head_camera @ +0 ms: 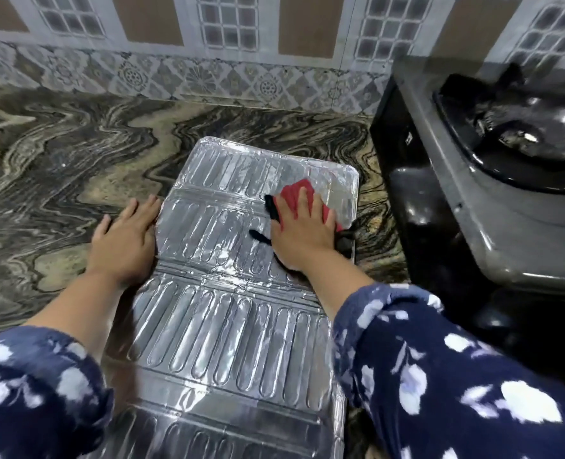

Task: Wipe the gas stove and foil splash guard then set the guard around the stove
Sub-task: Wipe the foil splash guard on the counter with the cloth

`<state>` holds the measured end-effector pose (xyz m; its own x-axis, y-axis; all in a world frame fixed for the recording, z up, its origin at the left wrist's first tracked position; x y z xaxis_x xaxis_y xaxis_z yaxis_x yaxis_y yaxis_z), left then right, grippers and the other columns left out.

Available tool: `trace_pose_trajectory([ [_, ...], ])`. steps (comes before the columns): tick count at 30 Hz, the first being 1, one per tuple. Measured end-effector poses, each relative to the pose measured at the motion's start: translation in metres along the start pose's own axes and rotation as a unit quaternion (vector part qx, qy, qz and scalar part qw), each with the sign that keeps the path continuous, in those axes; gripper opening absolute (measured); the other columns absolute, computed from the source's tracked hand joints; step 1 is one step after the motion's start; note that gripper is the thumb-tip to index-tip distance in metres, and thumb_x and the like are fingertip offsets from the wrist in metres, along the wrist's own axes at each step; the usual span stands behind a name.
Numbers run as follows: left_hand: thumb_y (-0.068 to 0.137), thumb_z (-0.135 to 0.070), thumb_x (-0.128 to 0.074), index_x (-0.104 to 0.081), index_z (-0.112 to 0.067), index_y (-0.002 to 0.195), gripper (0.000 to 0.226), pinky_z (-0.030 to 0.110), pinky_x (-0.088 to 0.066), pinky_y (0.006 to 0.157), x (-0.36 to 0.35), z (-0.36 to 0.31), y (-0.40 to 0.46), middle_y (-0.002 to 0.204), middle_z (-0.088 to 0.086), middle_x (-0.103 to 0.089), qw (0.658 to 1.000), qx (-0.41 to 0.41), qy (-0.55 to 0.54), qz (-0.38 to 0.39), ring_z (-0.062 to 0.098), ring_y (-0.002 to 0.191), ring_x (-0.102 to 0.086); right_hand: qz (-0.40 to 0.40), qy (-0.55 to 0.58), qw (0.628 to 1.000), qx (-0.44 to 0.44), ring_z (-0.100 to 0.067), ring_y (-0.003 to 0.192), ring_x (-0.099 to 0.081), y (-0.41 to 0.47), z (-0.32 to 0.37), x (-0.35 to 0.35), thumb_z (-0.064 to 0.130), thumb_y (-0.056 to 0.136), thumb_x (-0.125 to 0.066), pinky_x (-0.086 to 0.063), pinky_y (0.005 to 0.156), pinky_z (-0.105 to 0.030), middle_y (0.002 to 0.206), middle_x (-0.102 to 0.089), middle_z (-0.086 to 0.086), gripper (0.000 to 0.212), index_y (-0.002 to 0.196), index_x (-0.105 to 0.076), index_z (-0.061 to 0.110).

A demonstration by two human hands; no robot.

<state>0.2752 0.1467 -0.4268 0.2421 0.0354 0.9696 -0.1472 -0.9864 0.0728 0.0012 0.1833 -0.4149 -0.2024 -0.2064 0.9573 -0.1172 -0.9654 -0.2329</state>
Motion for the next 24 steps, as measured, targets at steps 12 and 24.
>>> trace_pose_trajectory([
  [12,0.098,-0.017,-0.03,-0.026,-0.028,0.148,0.051,0.049,-0.008,0.117,0.005,-0.007,-0.003,0.157,-0.01,-0.021,1.0,0.021,-0.007,0.009,0.016,0.146,-0.016,-0.004,-0.028,0.996,0.09,-0.02,0.147,0.016,-0.108,-0.033,-0.016,0.051,0.098,-0.011,0.01,0.116,-0.053,0.161,0.013,0.003,0.051,0.147,0.003,0.048],
  [24,0.096,-0.023,-0.041,-0.028,-0.022,0.146,0.052,0.055,-0.002,0.116,0.014,-0.112,-0.037,0.158,-0.002,-0.019,0.997,-0.065,-0.02,0.032,0.018,0.148,-0.007,0.024,-0.019,0.994,0.103,-0.02,0.147,0.019,-0.101,-0.036,-0.015,0.049,0.098,-0.014,0.01,0.115,-0.056,0.16,0.016,0.002,0.05,0.147,0.0,0.049],
])
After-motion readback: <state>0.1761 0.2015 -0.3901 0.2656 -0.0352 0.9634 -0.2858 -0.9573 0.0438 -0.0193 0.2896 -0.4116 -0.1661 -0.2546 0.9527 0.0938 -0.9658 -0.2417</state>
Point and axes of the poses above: each hand's wrist, its own y-axis towards the middle knuckle, its own x-axis out of the back of the hand, z = x × y, the point moved 4 cm from there along y, towards the middle knuckle
